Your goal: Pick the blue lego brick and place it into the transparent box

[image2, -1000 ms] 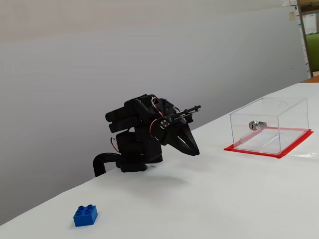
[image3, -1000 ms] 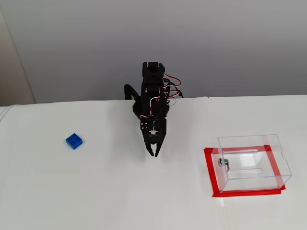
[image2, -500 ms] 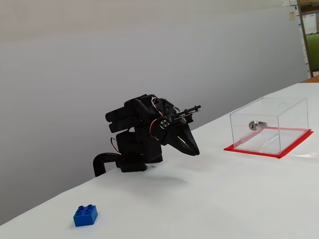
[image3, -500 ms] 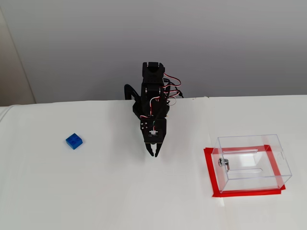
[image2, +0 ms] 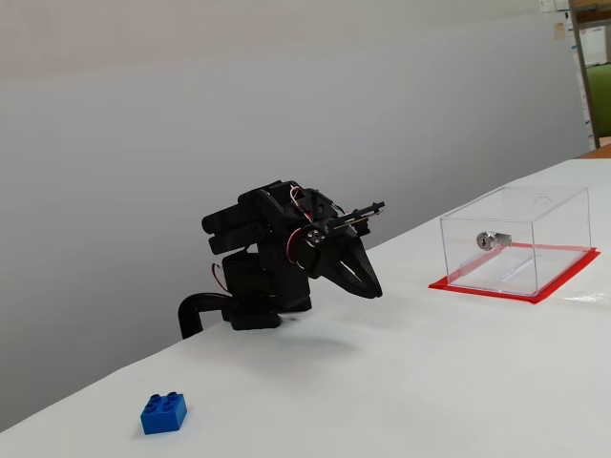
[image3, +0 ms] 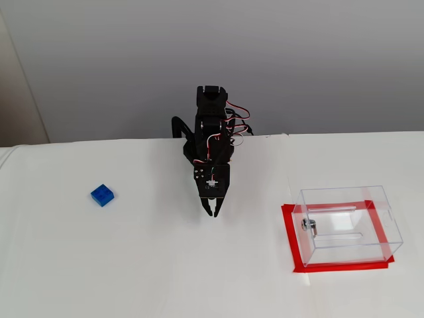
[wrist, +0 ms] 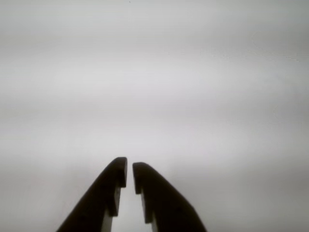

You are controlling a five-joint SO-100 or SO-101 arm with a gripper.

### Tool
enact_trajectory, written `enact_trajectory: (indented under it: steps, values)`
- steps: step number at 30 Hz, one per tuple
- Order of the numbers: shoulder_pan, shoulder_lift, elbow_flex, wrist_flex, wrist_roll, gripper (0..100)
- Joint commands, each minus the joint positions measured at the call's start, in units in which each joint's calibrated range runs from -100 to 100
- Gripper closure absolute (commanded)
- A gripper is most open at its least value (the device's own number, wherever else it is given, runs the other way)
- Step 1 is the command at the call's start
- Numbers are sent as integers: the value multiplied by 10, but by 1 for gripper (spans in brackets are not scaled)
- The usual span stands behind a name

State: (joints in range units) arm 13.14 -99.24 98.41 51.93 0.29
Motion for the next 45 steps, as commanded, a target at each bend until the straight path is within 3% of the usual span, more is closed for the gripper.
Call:
enact_trajectory:
  steps: [1,36,45]
  values:
    - [6,-5,7,1,-1,99]
    - [9,-5,10,-12,-3,99]
    - [106,-4,10,-14,-4,99]
